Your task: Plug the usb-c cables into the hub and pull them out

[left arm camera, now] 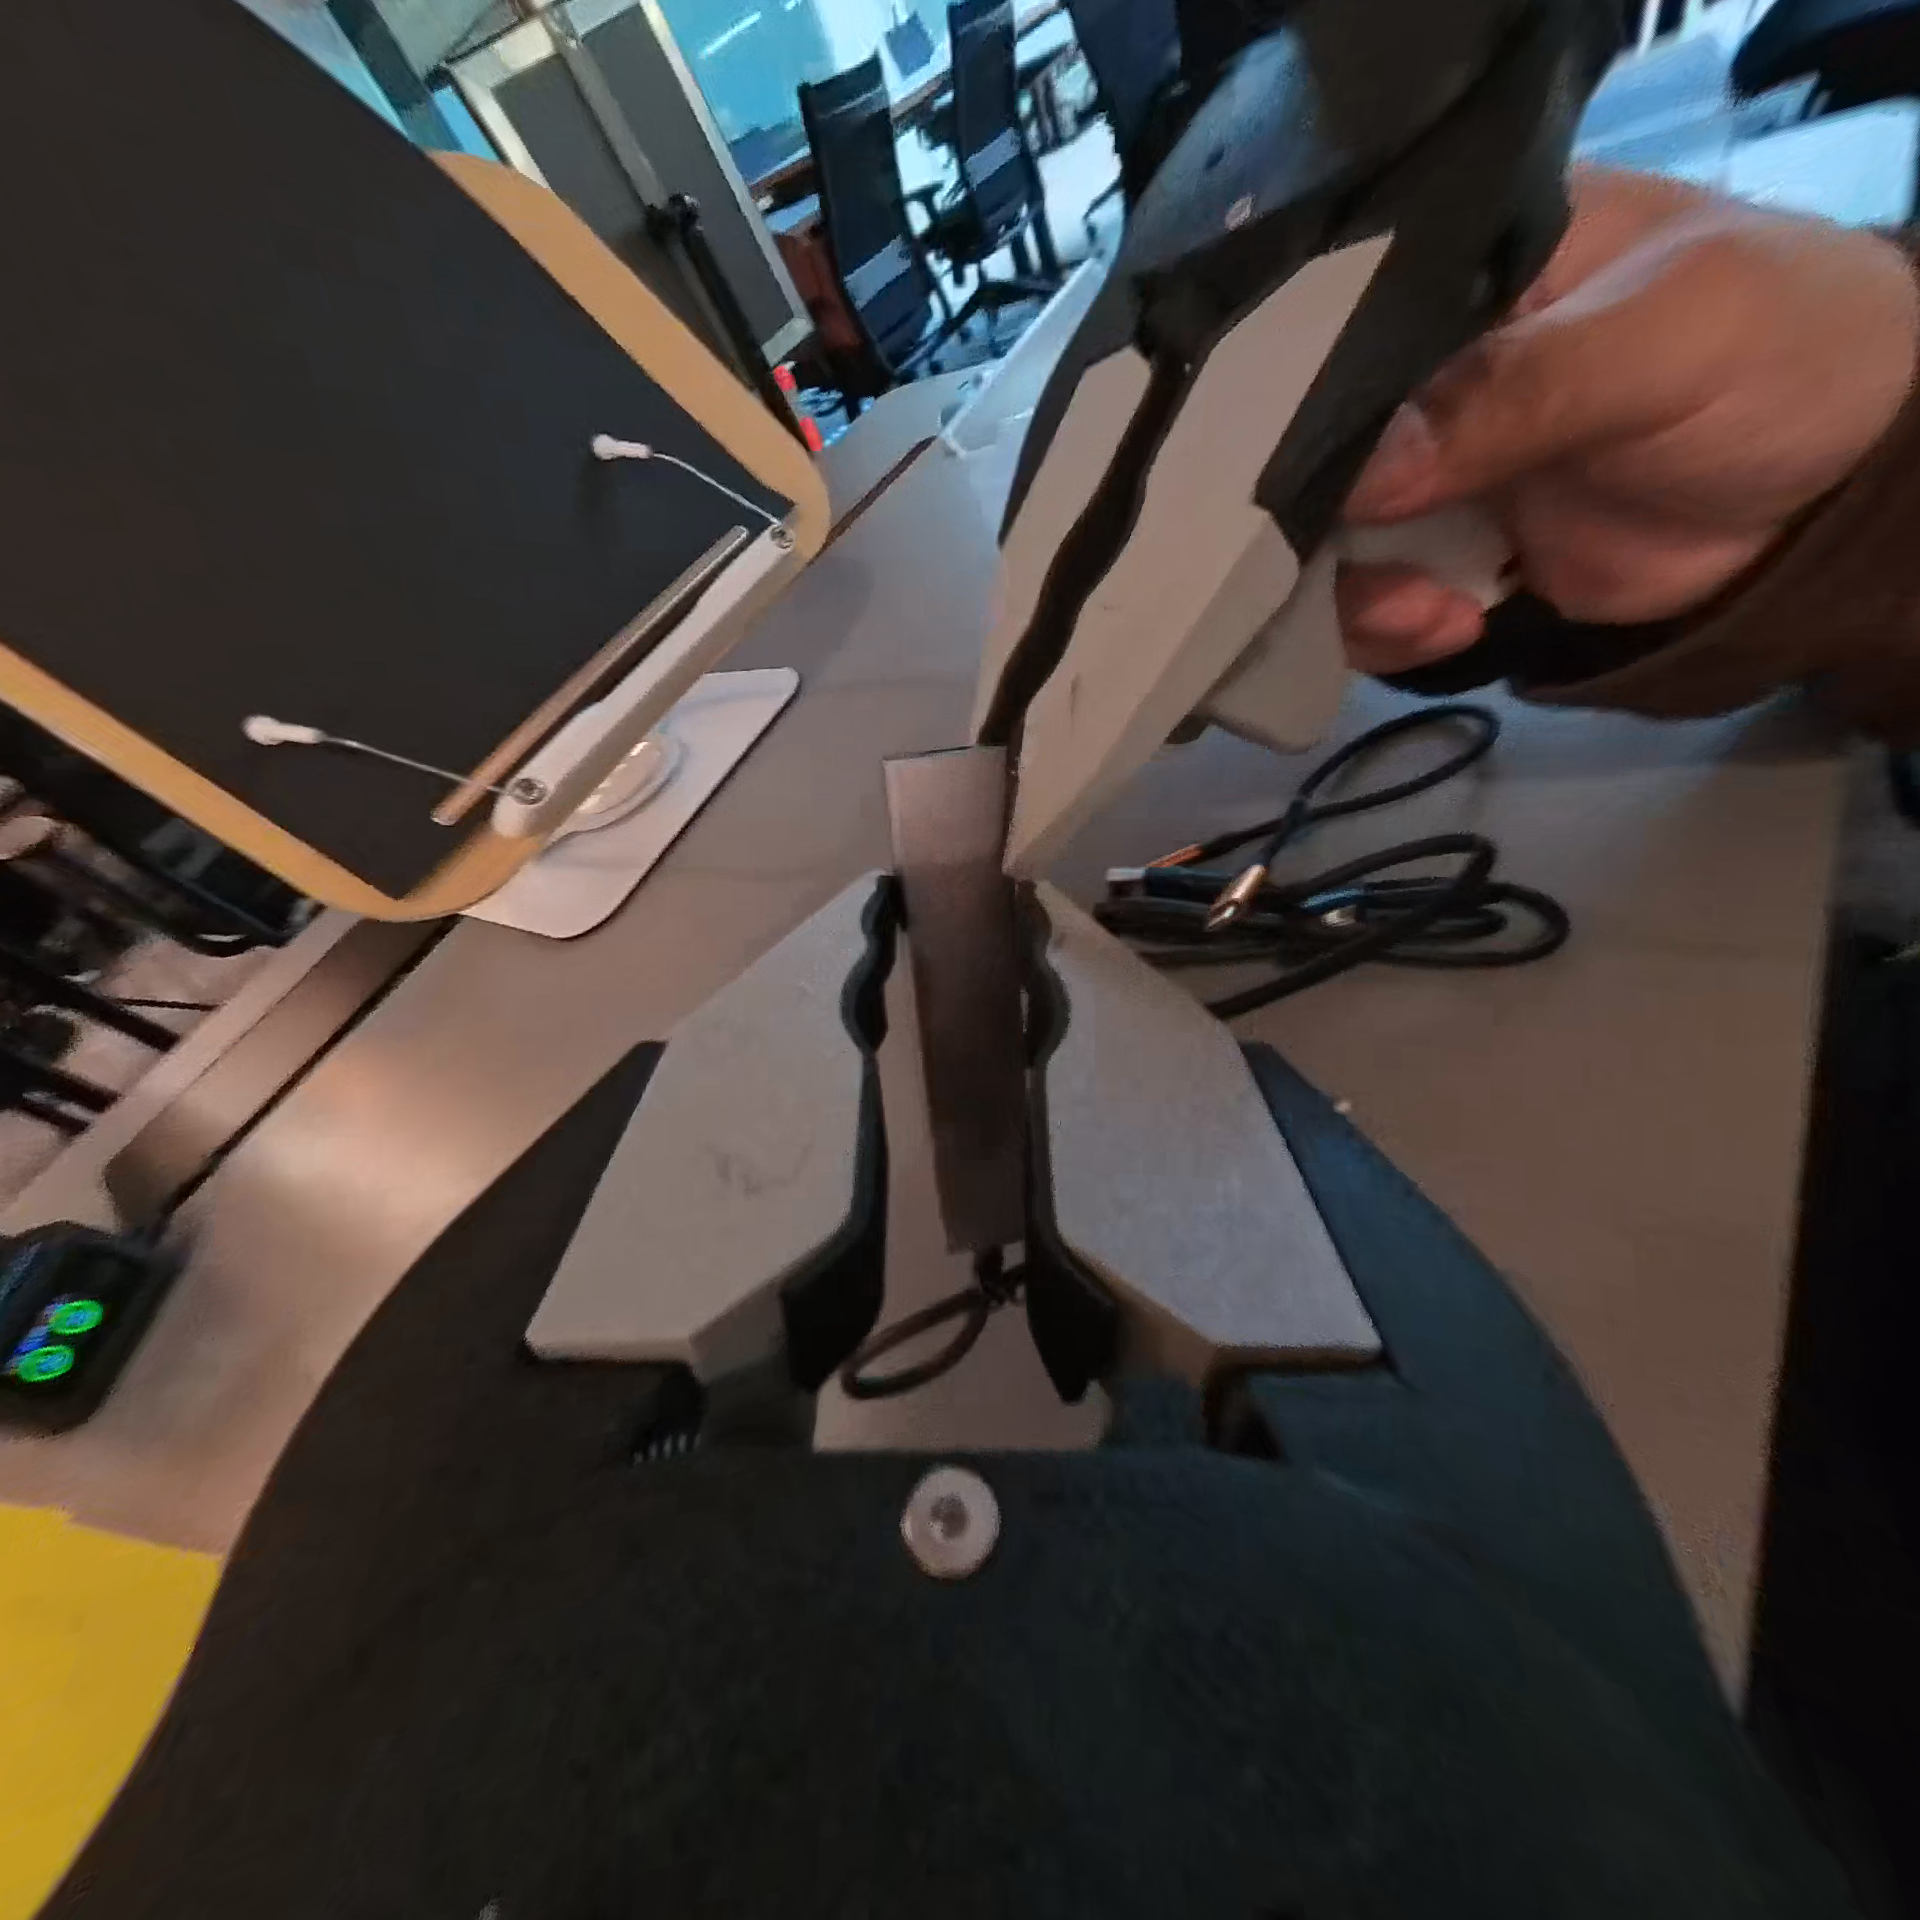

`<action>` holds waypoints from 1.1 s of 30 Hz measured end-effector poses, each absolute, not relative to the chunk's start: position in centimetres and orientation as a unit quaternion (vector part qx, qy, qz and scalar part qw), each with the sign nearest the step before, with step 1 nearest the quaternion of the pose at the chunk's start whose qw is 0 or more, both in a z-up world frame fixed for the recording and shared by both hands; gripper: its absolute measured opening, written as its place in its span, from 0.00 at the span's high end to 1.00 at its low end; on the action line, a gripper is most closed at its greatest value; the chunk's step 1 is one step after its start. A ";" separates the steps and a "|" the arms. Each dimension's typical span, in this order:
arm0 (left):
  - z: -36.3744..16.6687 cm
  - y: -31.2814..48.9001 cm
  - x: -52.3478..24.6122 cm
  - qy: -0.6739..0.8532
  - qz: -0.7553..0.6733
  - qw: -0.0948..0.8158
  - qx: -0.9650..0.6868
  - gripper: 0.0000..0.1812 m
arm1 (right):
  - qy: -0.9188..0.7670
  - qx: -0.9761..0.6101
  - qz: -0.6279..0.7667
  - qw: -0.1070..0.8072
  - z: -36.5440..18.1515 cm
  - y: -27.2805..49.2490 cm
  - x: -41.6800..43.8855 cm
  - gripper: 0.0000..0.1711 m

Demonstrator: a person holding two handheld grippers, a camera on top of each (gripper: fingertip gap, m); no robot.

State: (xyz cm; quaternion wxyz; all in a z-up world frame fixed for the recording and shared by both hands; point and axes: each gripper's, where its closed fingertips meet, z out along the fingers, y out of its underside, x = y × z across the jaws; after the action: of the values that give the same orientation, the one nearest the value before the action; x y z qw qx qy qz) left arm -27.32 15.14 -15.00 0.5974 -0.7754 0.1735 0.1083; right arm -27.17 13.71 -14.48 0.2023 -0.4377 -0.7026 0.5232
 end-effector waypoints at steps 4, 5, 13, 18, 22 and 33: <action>-15.2 15.1 -27.3 0.182 0.112 0.584 -0.783 0.89 | -0.706 -0.429 0.532 0.185 -14.5 13.6 -26.9 0.96; -15.1 15.0 -27.2 0.185 0.107 0.587 -0.781 0.89 | -0.708 -0.424 0.536 0.176 -14.4 13.5 -26.8 0.96; -16.0 14.4 -28.1 0.207 0.098 0.573 -0.787 0.89 | -0.834 -0.392 0.358 0.149 -18.3 17.8 -21.6 0.87; -17.5 14.6 -28.3 0.221 0.093 0.553 -0.798 0.89 | -0.891 -0.388 0.177 0.159 -24.0 21.2 -20.3 0.93; -18.1 14.5 -27.7 0.229 0.065 0.547 -0.802 0.89 | -0.892 -0.385 0.215 0.095 -25.0 20.0 -19.6 0.93; -20.9 15.7 -25.7 0.252 0.016 0.521 -0.815 0.89 | -0.830 -0.414 0.371 -0.049 -24.1 18.3 -19.6 0.96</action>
State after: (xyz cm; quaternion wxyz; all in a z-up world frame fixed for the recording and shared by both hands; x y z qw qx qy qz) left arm -25.69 15.68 -20.93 0.5211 -0.8154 0.2517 0.0164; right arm -19.64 18.31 -24.05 -0.0489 -0.4138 -0.8299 0.3711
